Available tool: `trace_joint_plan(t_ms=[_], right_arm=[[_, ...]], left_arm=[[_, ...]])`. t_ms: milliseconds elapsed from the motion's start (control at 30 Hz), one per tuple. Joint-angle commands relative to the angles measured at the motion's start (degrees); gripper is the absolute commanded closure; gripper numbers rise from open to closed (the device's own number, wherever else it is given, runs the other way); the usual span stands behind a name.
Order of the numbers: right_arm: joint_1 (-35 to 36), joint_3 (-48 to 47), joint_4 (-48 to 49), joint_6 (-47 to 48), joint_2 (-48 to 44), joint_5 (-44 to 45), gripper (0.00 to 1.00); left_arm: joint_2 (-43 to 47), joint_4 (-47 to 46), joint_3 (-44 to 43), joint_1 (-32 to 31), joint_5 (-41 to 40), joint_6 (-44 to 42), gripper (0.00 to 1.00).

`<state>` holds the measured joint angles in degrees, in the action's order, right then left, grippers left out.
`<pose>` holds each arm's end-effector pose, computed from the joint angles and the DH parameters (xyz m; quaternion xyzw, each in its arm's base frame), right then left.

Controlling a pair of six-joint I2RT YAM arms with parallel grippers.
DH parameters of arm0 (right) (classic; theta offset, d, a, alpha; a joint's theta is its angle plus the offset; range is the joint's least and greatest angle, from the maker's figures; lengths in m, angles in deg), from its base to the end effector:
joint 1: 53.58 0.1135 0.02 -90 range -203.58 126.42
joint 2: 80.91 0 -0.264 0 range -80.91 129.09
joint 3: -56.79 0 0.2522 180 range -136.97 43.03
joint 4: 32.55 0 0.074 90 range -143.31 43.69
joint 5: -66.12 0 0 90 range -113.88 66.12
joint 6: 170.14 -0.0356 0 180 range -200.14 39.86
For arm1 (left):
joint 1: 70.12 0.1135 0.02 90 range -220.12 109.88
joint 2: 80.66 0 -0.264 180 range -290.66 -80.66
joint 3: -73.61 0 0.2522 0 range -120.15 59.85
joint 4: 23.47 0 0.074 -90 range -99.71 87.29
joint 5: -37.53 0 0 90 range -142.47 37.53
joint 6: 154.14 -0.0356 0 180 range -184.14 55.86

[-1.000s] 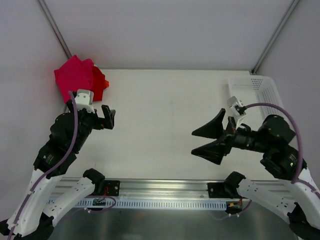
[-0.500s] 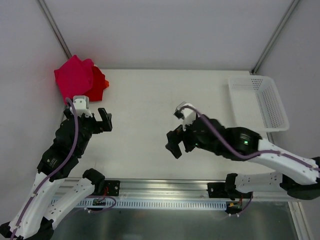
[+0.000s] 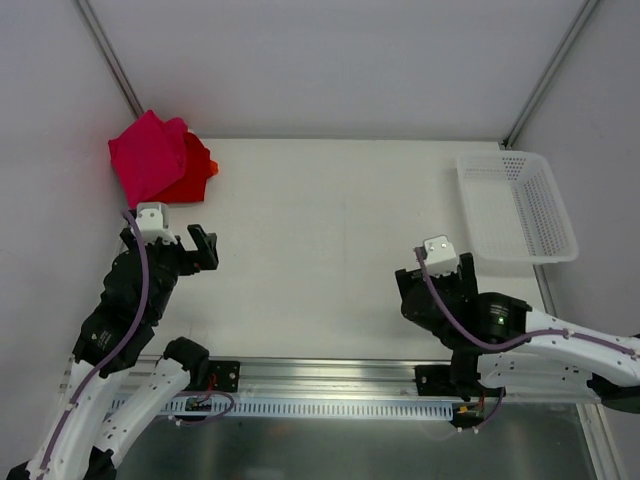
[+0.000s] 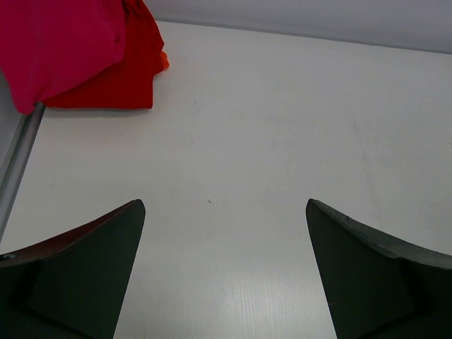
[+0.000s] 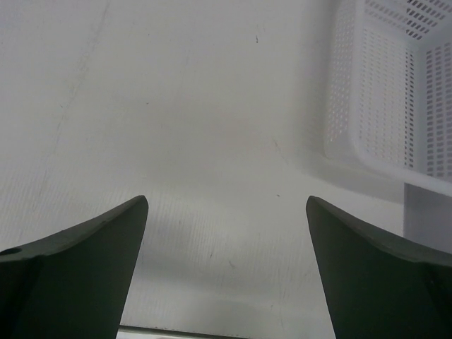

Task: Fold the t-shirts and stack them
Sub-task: Neatly place the folded tshirt to the corner

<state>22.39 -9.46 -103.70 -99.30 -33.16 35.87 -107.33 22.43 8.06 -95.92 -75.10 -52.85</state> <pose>0.0632 0.1259 0.3159 -0.2505 0.7984 -0.1135 0.5356 0.0838 -0.0253 0.3772 -0.0362 0.7450 -0.0673 0.6626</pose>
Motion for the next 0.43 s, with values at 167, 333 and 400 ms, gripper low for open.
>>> trace_joint_plan(t_ms=[167, 333, 400], right_arm=[[0.1, 7.3, 4.5, -2.9, -13.7, 2.1, 0.01], [0.1, 7.3, 5.3, -1.5, -13.1, 1.5, 0.01], [0.1, 7.0, 5.1, -1.5, -11.5, 1.3, 0.01]], left_arm=[[1.3, -2.1, 0.5, 7.9, 11.2, -1.0, 0.01], [0.3, -2.0, 0.5, 9.6, 12.0, -0.9, 0.01], [1.2, -2.1, 1.0, 9.5, 12.0, -1.1, 0.01]])
